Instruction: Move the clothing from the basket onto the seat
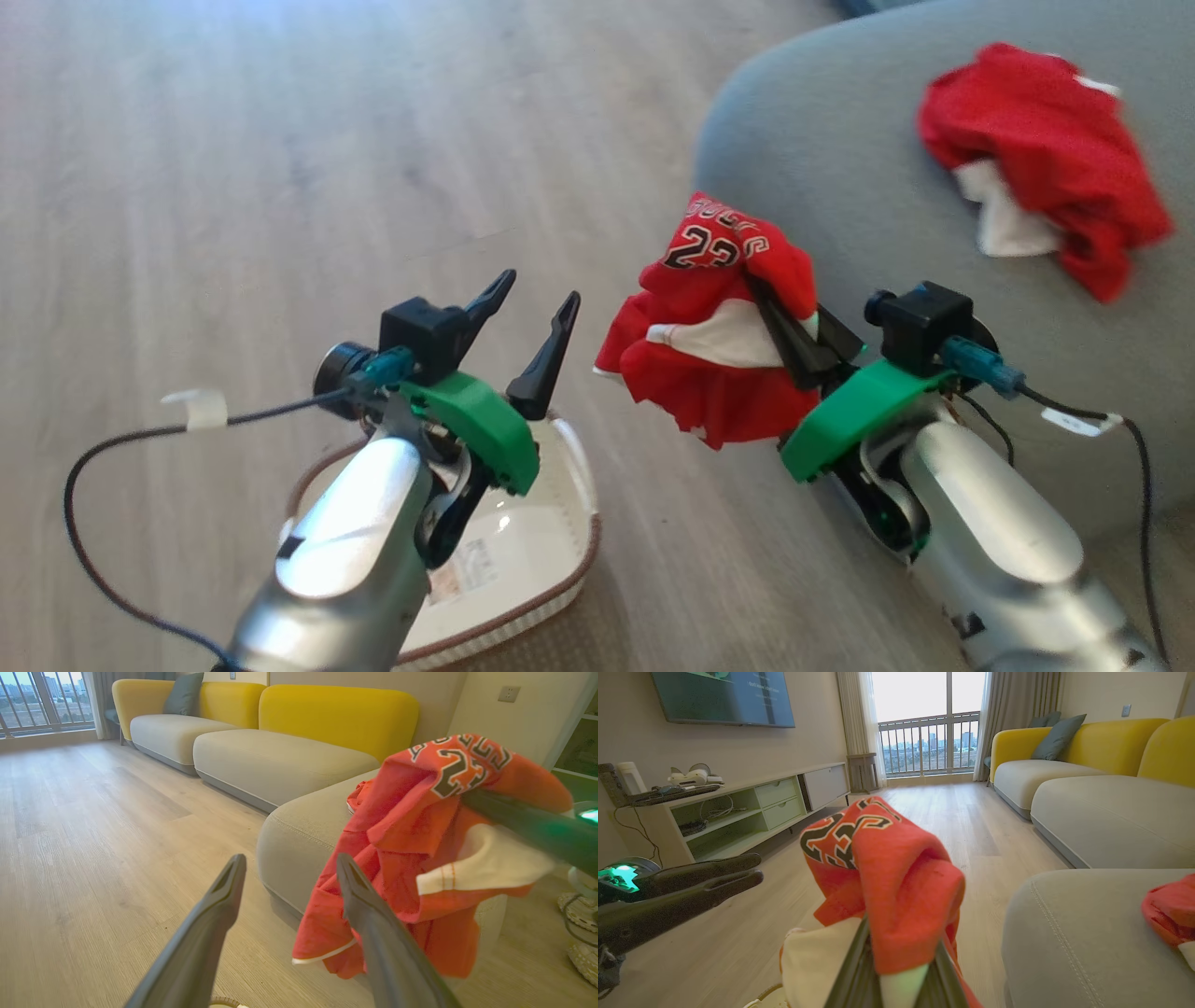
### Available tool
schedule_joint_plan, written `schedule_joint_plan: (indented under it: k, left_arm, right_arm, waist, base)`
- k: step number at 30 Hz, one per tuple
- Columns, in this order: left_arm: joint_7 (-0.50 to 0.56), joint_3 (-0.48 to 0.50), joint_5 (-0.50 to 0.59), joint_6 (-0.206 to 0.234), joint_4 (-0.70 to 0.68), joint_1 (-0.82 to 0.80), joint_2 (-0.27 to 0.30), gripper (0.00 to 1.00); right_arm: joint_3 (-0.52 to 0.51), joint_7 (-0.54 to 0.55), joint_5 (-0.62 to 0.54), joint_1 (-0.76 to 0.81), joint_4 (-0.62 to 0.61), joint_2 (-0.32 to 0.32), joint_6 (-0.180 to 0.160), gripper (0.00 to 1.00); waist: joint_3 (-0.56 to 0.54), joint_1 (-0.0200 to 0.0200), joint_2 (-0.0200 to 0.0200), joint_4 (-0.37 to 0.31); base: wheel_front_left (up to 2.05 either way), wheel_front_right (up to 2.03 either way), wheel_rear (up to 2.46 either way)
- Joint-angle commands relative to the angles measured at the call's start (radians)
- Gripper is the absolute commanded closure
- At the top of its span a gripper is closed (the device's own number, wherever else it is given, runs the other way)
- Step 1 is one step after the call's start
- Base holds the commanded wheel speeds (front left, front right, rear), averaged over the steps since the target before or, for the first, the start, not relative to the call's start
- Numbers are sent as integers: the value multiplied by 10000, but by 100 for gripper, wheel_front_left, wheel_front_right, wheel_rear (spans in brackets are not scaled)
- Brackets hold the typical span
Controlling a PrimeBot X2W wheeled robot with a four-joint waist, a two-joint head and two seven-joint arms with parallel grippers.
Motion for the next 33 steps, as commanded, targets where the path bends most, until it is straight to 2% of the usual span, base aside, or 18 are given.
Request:
schedule_joint_plan:
  k: [1,6,20,25,33]
  left_arm:
    - [-125,464,101,-31,-380,-261,223,0]
    - [-125,780,221,-138,-535,110,122,0]
    - [-126,-257,35,-273,-451,-575,-146,0]
    - [-126,-506,-52,-274,-443,-491,-117,0]
    - [-126,-738,98,-275,-663,-457,322,0]
  right_arm:
    - [-38,-95,-84,-75,-460,-34,-2,100]
    - [-351,-95,-154,389,-860,-218,-2,100]
    - [-3025,-81,-967,2529,-3001,-584,-2,100]
    - [-3439,151,-1305,2218,-3267,-1114,-2,100]
    - [-4068,419,-1490,107,-2755,-2312,-2,100]
  waist:
    - [-119,0,0,-926]
    - [-169,0,0,-1941]
    - [625,0,0,-2440]
    - [789,0,0,-2527]
    - [1720,0,0,-2612]
  base:
    - [0,0,0]
    - [0,0,0]
    - [0,0,0]
    - [0,0,0]
    - [0,0,0]
